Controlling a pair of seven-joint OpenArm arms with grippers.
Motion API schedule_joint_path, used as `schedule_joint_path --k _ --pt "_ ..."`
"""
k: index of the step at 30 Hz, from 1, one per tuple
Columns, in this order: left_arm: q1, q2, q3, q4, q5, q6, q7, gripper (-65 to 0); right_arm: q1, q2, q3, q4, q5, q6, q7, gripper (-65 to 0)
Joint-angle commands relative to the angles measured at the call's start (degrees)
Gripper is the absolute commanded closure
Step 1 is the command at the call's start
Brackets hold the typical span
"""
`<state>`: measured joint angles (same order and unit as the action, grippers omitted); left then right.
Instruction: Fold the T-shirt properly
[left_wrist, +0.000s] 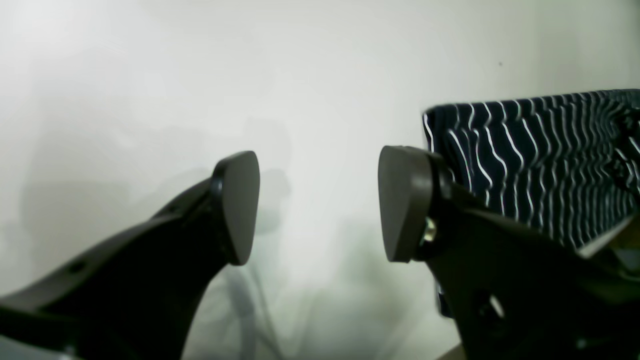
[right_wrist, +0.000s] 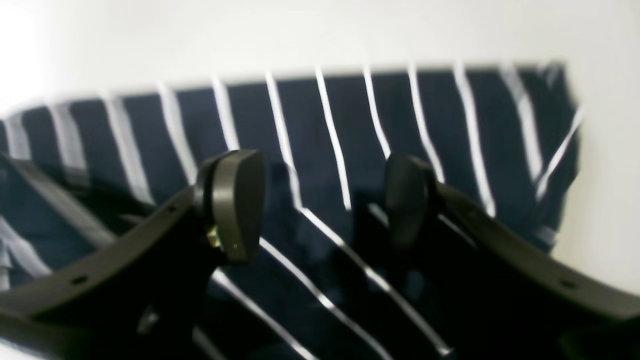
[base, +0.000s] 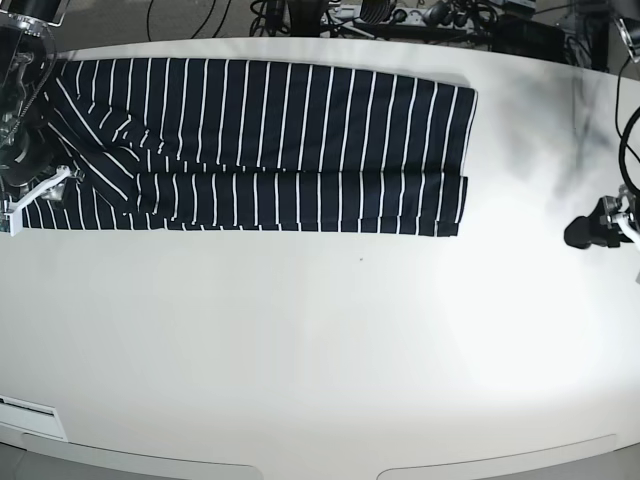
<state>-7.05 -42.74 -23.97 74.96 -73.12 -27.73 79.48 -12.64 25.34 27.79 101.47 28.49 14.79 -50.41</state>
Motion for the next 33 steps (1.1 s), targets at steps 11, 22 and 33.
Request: schedule_joint_path --k 11,22,33 --pt "8.4 9.0 -1.6 0.7 -2.7 -0.3 0.3 -39.1 -0.5 9.0 20.9 9.9 5.2 -2.1 -2.4 -40.5" --pt "10.0 14.6 3.7 0.8 -3.4 -1.0 0.4 -39.0 -2.1 8.8 22.2 9.8 6.3 -1.7 -2.5 -40.5" --pt "9.9 20.8 4.9 0.8 -0.8 -0.9 -0.2 -39.0 -2.1 8.8 22.2 9.8 6.3 -1.7 -2.6 -40.5"
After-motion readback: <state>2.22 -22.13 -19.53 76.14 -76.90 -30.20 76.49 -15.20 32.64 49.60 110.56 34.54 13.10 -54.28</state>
